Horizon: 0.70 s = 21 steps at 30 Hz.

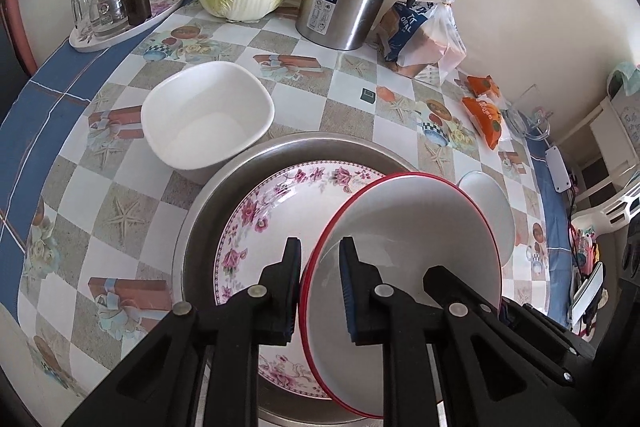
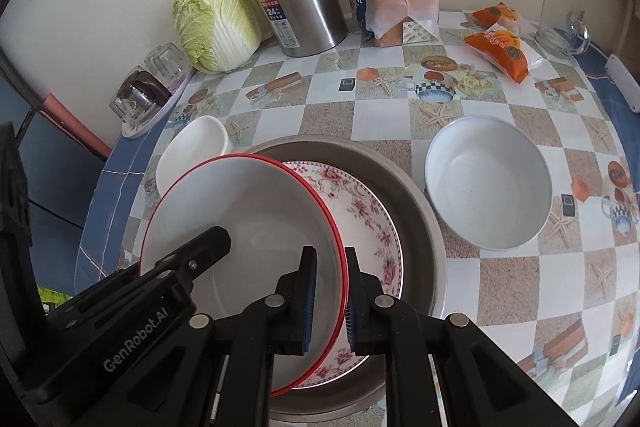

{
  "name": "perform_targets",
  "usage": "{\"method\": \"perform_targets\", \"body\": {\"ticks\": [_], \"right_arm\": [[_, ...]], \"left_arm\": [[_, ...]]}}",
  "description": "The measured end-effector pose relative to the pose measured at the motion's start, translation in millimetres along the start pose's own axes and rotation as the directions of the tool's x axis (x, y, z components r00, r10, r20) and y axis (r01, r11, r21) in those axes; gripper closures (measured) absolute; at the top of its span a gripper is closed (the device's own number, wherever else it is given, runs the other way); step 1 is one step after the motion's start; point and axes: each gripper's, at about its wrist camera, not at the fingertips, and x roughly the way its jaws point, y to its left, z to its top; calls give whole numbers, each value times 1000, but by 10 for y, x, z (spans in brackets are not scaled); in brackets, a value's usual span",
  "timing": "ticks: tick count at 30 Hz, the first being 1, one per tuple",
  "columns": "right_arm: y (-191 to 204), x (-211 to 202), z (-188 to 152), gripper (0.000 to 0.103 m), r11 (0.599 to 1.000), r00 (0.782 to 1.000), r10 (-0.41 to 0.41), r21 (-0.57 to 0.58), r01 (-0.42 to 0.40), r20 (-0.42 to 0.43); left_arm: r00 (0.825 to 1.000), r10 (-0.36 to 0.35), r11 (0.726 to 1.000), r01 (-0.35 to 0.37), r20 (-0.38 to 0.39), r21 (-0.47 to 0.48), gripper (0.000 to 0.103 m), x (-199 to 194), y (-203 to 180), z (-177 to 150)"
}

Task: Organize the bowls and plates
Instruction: 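Lift the red-rimmed bowl with both grippers and carry it over the basin, then lower the red-rimmed bowl onto the floral plate with both grippers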

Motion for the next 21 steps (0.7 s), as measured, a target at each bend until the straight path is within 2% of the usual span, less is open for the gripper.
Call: {"method": "perform_targets", "body": {"ticks": [4, 9, 21], "right_arm": [[31, 51, -93, 89, 1000, 1000, 11, 9, -11, -10], [52, 120, -139, 89, 1000, 1000, 7, 0, -7, -20], [-42, 224, -191, 89, 999, 998, 13, 36, -11, -56]], "left_arm": [[1000, 16, 1000, -16, 1, 7, 85, 22, 59, -44], [1000, -6, 1000, 5, -23, -20, 85, 99, 144, -66], [999, 2, 1000, -2, -54, -12, 85, 205, 112, -121]]}}
